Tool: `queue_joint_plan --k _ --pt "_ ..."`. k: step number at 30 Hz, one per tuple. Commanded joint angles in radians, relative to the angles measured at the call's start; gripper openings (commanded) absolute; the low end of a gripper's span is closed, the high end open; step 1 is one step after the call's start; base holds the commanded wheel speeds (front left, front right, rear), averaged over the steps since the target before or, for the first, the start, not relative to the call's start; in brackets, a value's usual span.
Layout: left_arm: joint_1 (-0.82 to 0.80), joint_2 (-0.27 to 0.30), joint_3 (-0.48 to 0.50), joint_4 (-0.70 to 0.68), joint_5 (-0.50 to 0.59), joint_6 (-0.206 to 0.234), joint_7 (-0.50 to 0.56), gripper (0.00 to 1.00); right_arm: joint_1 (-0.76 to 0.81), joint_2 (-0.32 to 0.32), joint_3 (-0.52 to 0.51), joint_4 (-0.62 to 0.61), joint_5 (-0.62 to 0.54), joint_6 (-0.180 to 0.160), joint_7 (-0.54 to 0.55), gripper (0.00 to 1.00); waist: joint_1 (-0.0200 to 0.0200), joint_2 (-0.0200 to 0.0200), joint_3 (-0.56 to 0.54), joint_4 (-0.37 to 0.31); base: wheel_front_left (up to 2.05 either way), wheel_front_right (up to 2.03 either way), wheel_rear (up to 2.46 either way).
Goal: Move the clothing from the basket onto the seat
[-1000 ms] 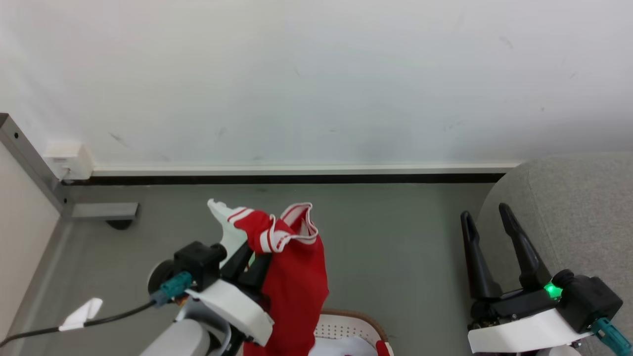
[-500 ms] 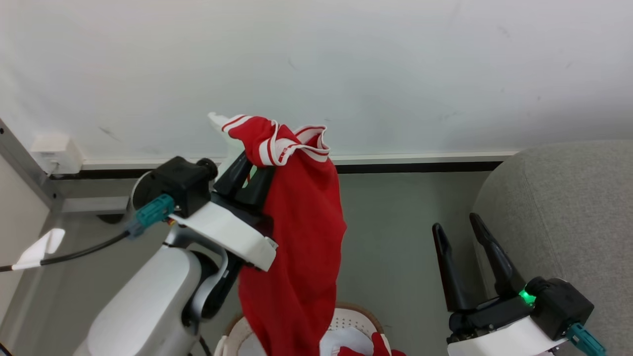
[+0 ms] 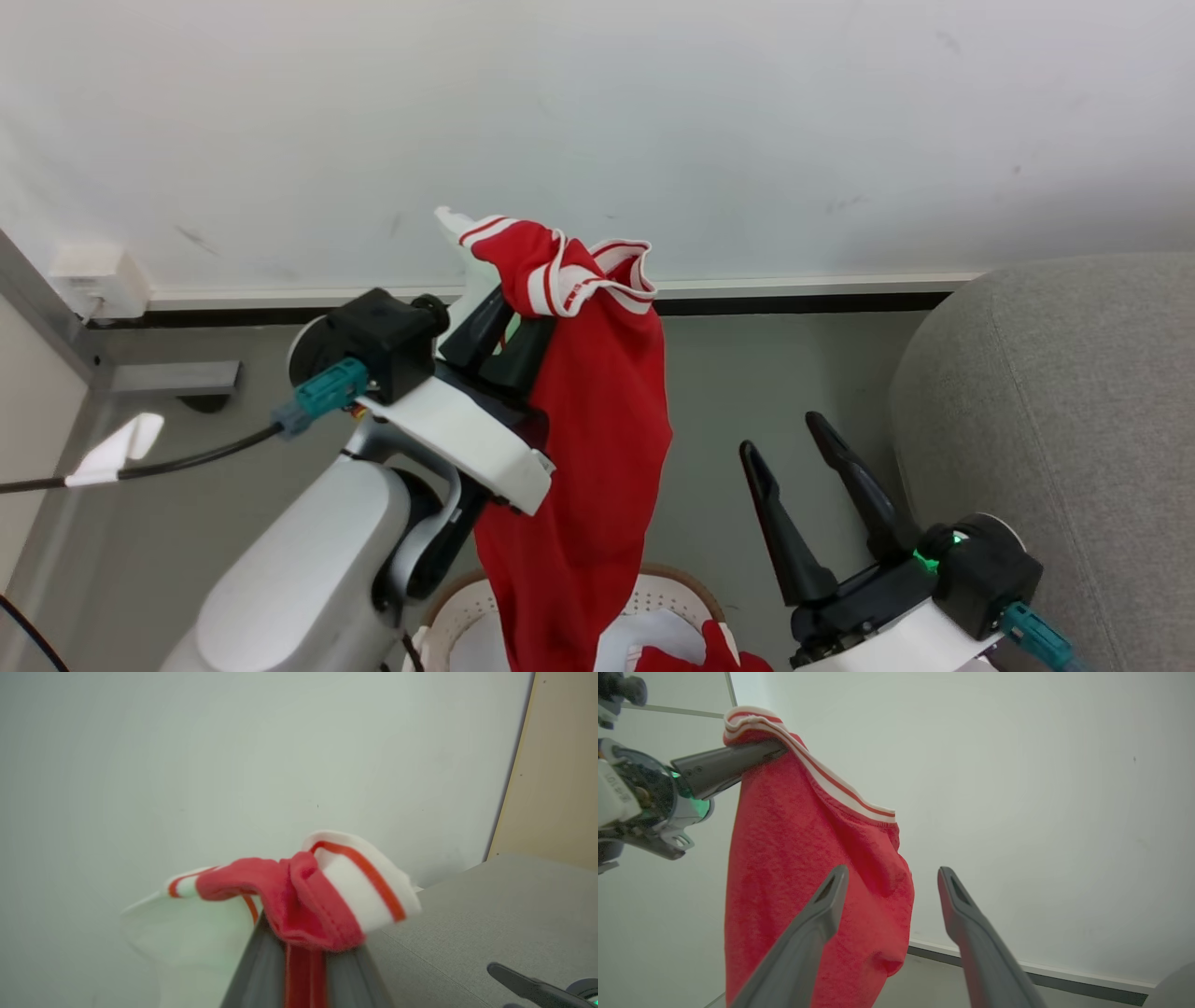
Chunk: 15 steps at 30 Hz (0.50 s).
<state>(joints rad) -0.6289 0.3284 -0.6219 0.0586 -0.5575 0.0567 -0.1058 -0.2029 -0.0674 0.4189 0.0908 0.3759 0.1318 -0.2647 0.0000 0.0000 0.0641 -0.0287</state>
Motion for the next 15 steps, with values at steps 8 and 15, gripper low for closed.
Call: queue_joint_plan --k 8,15 --pt "0.006 -0.040 -0.058 0.032 -0.010 -0.040 -0.003 0.00 -0.093 -0.061 0.183 0.107 0.063 -0.002 0.001 1.00 0.0000 0.0000 -0.032 0.076 0.00 0.00 0.00" --pt "0.041 -0.076 -0.132 0.053 -0.014 -0.076 0.009 0.00 -0.120 -0.084 0.246 0.197 0.109 -0.002 0.006 1.00 0.0000 0.0000 -0.071 0.154 0.00 0.00 0.00"
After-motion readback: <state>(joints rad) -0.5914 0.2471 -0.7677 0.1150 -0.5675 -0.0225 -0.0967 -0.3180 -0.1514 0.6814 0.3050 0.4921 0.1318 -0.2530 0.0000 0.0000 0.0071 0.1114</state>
